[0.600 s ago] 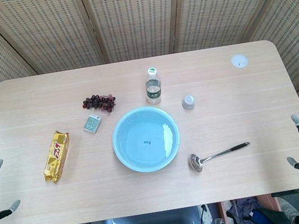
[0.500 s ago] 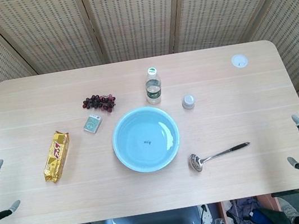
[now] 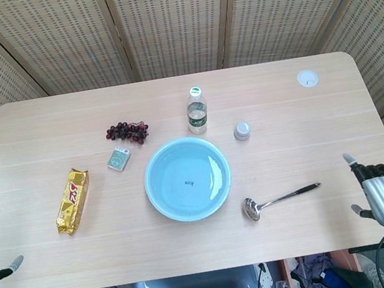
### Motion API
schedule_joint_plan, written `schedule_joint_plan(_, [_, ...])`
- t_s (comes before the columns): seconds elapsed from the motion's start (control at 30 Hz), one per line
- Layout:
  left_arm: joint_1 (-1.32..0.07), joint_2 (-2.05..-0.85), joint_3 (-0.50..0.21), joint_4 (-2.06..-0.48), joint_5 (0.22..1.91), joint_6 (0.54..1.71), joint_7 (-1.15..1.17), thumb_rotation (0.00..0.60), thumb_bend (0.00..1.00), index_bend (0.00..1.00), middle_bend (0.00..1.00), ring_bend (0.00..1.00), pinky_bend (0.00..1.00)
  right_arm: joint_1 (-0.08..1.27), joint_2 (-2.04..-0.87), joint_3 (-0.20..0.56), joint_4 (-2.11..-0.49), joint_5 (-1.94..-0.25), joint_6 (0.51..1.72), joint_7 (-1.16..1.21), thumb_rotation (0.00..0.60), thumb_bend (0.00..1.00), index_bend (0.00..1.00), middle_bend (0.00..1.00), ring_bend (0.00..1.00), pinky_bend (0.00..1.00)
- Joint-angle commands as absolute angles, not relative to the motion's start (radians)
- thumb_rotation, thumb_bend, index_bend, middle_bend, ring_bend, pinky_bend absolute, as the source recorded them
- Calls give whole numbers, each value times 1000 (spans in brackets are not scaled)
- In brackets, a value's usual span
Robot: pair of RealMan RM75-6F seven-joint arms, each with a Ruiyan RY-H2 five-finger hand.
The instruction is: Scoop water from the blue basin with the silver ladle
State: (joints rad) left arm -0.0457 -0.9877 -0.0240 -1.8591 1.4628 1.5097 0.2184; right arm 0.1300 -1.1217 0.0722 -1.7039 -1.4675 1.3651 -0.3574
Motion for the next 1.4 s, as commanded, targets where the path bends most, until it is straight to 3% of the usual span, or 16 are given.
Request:
schedule_joint_plan(0.03, [-48, -988, -25, -1860, 1461, 1507, 222, 600, 0, 0, 0, 0, 0, 211, -1137, 60, -1667, -1475, 1230, -335, 600, 0, 32, 775, 781, 978])
schedule_joint_plan(0.2, [-50, -989, -31, -1860, 1448, 1503, 223, 600, 0, 0, 0, 0, 0, 302, -1216, 61, -1582, -1454, 1086, -316, 600, 0, 153, 845, 841, 1000])
schedule_joint_plan(0.5, [-55, -983, -36, -1859, 1439, 1494, 214, 600, 0, 0, 0, 0, 0, 382, -1365, 98, -1450, -1352, 992, -389, 600, 2, 376, 898, 881, 1000])
schedule_joint_plan(0.73, [-60, -987, -39, -1856, 1428, 1484, 221, 600, 0, 0, 0, 0, 0, 414, -1432, 110, -1380, -1293, 974, -429, 600, 54, 417, 911, 890, 1000])
schedule_joint_plan(1.0, [-62, -999, -38, -1857, 1422, 1482, 247, 600, 0, 0, 0, 0, 0, 433, -1476, 106, -1324, -1233, 956, -468, 600, 218, 477, 911, 890, 1000])
schedule_joint_plan(1.4, [-67, -1015, -42, -1855, 1408, 1480, 278, 600, 0, 0, 0, 0, 0, 451, -1520, 92, -1285, -1185, 946, -497, 600, 226, 477, 911, 890, 1000])
